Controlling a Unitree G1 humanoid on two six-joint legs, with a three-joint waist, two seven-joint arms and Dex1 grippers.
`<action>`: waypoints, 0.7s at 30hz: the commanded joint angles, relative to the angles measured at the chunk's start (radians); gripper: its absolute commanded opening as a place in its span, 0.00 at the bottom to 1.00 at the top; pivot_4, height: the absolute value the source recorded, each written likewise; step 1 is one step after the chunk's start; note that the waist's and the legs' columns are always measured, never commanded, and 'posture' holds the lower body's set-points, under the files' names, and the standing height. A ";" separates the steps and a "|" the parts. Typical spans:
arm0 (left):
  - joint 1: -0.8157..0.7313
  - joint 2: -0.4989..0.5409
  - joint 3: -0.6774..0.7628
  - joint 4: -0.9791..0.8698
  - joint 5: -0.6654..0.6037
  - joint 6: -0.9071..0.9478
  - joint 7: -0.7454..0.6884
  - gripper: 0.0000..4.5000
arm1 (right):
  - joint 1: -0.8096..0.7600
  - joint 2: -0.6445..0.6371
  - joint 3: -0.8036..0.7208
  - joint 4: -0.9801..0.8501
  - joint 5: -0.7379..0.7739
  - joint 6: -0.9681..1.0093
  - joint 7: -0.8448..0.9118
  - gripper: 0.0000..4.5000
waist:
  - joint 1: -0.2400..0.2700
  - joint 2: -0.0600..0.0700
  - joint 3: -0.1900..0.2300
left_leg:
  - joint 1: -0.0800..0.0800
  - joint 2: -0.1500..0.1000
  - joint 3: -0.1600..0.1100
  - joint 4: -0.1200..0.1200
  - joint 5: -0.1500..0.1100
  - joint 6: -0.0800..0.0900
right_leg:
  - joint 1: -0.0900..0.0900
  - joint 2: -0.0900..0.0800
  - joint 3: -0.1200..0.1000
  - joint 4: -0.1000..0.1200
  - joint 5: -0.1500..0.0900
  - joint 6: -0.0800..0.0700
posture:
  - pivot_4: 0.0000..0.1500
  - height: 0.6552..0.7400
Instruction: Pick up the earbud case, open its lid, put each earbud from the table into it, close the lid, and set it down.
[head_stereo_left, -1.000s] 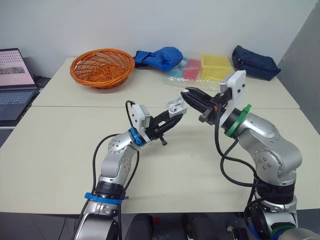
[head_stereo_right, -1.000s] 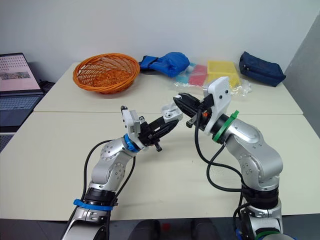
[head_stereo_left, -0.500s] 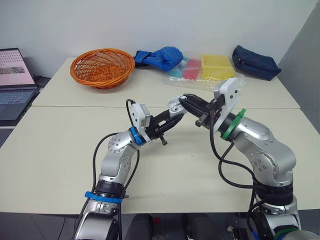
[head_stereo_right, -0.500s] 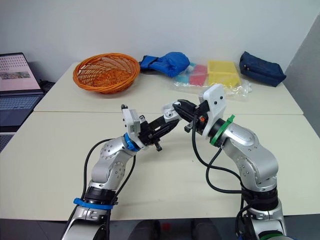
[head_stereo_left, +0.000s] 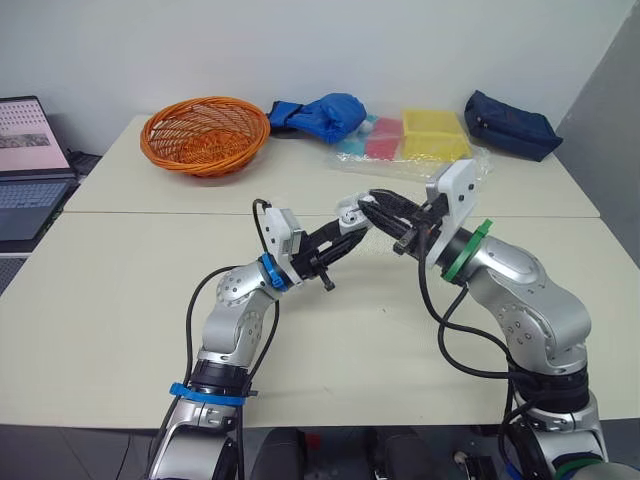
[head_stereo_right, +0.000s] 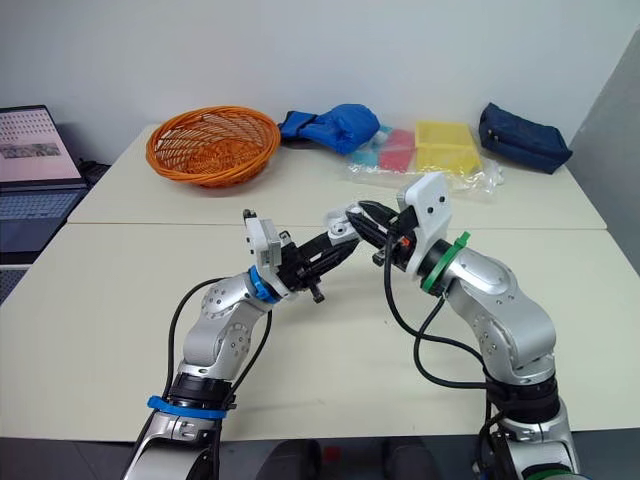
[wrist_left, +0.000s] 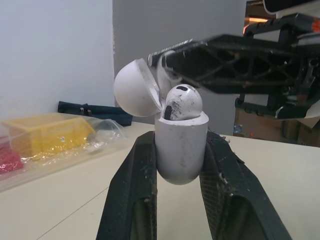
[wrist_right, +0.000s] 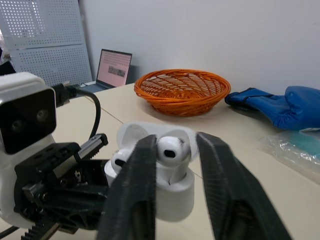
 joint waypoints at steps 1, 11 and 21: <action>-0.022 -0.007 0.004 -0.030 -0.015 -0.016 -0.001 0.17 | -0.002 -0.005 -0.001 -0.013 0.007 -0.009 -0.001 0.54 | 0.000 0.000 0.000 | 0.000 0.000 0.000 0.000 0.000 0.000 | 0.000 0.000 0.000 0.000 0.000 0.000 | 1.00 1.00; -0.019 -0.007 0.003 -0.025 -0.013 -0.019 -0.005 0.17 | -0.069 0.032 -0.113 -0.007 0.149 0.011 0.004 0.62 | 0.000 0.000 0.000 | 0.000 0.000 0.000 0.000 0.000 0.000 | 0.000 0.000 0.000 0.000 0.000 0.000 | 1.00 1.00; -0.028 -0.009 -0.003 0.007 -0.003 -0.040 -0.028 0.17 | -0.315 -0.239 -0.153 0.227 0.262 0.193 0.110 0.53 | 0.000 0.000 0.000 | -0.001 0.000 0.000 -0.001 0.000 0.000 | -0.001 0.000 0.000 -0.001 0.000 -0.001 | 1.00 1.00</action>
